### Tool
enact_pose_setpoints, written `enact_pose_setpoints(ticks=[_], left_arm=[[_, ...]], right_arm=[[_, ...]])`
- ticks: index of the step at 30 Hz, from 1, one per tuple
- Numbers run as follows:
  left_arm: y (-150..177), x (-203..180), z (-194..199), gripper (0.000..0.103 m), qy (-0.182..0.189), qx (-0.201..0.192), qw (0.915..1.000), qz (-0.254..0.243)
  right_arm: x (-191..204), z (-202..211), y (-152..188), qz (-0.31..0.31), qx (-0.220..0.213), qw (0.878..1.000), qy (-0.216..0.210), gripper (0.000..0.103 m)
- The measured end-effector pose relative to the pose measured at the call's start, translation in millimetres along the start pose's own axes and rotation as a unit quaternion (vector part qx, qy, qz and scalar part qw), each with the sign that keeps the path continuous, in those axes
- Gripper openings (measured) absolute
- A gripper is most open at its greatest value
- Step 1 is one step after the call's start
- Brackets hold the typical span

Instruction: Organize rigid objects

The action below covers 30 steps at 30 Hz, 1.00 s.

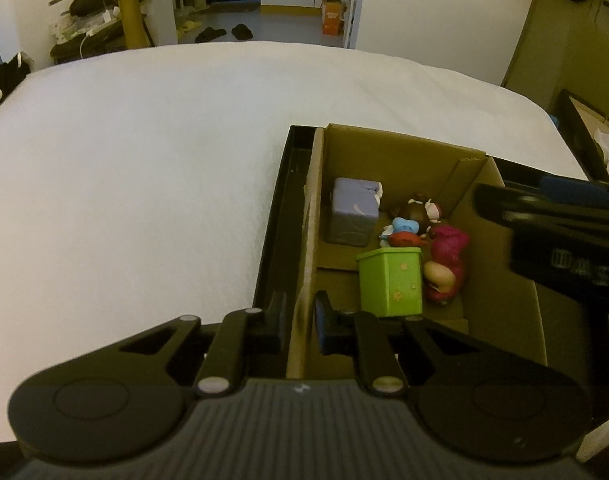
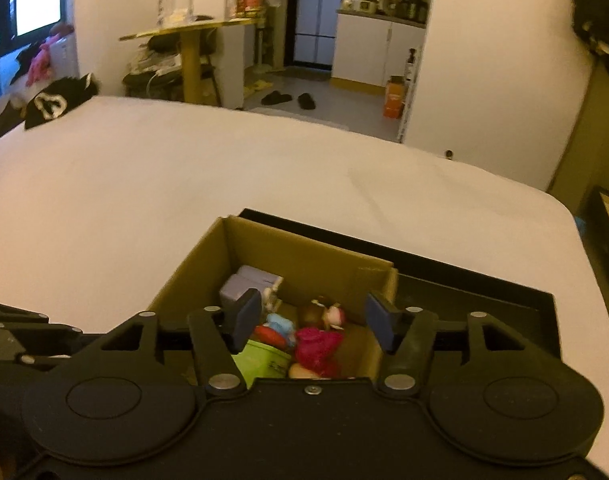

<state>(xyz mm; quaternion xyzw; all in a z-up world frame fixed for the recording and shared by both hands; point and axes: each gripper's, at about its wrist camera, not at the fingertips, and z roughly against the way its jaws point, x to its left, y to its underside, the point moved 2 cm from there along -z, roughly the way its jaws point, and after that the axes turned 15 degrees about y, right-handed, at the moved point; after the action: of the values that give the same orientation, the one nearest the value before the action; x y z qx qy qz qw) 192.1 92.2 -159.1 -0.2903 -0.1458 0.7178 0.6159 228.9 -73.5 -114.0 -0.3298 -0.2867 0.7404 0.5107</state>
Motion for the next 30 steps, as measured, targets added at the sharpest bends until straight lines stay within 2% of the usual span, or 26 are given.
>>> enact_pose_setpoints(ticks=[6,13,18,20,23,30], left_arm=[[-0.3,-5.1,8.5,0.016,-0.011,-0.008,0.9999,-0.003],[1.4,-26.1,25.8,0.021,-0.009,-0.014,0.9986,-0.050],[-1.9,-42.7,44.1,0.033,-0.008,-0.013,0.9971,-0.074],[-4.4,-46.9,55.0,0.042,-0.014,-0.022,0.9967,-0.077],[-9.9,-49.8,72.3,0.053,-0.004,-0.031,0.9972,-0.069],[-17.2,-53.9,108.2,0.068,0.008,-0.046,0.9968,-0.064]], right_arm=[[-30.5,18.4,10.6,-0.050,-0.002,0.999,0.008,0.074],[-54.2,36.6,21.7,-0.100,0.001,0.995,0.016,0.083],[-68.4,50.1,31.6,-0.127,-0.006,0.991,0.039,0.089],[-68.8,57.5,34.7,-0.129,-0.012,0.990,0.060,0.095],[-74.0,65.5,37.5,-0.148,-0.014,0.986,0.071,0.096],[-86.7,88.0,40.2,-0.175,-0.021,0.979,0.098,0.099]])
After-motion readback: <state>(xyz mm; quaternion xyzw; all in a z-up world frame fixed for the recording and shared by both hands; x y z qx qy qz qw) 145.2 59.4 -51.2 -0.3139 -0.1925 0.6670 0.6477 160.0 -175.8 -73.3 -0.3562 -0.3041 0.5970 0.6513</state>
